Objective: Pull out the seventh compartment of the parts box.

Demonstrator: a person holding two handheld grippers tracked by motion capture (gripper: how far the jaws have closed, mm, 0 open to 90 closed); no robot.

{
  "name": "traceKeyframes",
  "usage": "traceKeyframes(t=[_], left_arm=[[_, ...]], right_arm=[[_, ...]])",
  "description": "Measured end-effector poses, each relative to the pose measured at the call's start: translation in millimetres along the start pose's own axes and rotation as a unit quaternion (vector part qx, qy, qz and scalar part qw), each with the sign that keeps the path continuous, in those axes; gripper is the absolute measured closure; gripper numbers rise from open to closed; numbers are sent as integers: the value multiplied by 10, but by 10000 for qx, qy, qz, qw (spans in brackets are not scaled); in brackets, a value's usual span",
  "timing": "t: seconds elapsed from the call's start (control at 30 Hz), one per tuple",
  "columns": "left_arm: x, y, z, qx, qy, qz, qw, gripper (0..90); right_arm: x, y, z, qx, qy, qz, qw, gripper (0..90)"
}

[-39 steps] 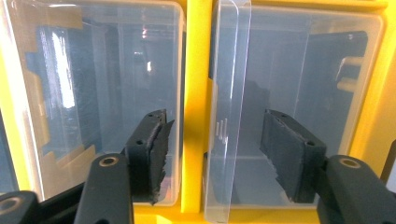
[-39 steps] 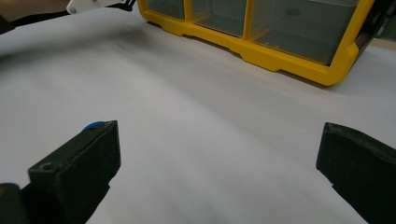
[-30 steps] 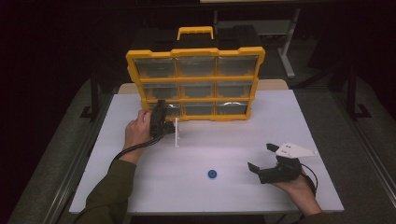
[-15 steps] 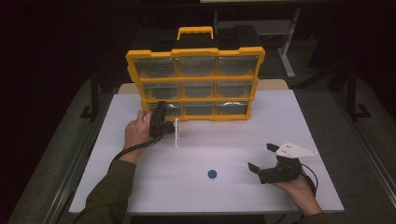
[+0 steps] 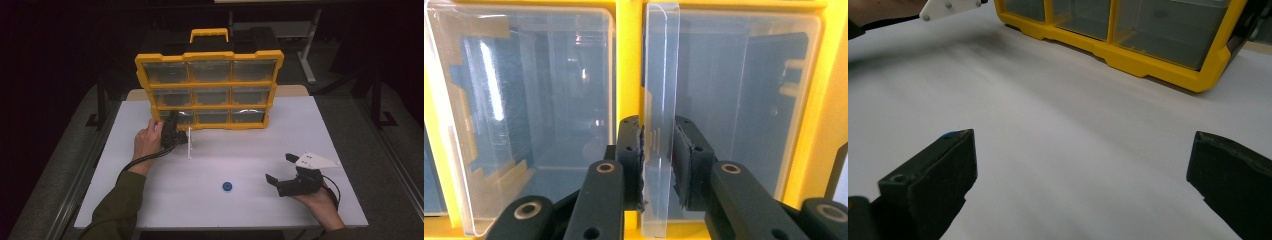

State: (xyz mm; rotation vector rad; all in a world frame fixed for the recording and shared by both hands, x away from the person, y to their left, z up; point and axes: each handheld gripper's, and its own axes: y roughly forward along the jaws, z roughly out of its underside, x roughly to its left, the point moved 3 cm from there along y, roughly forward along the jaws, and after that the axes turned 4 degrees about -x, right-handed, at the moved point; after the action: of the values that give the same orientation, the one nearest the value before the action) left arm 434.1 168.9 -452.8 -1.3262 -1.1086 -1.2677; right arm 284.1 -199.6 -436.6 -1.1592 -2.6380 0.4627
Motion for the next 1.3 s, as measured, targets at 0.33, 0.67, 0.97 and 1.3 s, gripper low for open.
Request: traceKeyframes(t=[0.33,0.67,0.97,1.3], left_arm=[[-6,-2,-2,9,35,7,10000,783],[-3,-24,-19,48,32,27,10000,790],[-2,-46,-27,32,42,19,10000,789],[-6,-89,-36,52,35,42,10000,789]], right_arm=[[0,0,0,-1,-2,0,10000,0],[-3,3,4,-9,5,6,10000,0],[2,-4,7,-11,5,16,10000,0],[4,-10,8,-8,9,24,10000,0]])
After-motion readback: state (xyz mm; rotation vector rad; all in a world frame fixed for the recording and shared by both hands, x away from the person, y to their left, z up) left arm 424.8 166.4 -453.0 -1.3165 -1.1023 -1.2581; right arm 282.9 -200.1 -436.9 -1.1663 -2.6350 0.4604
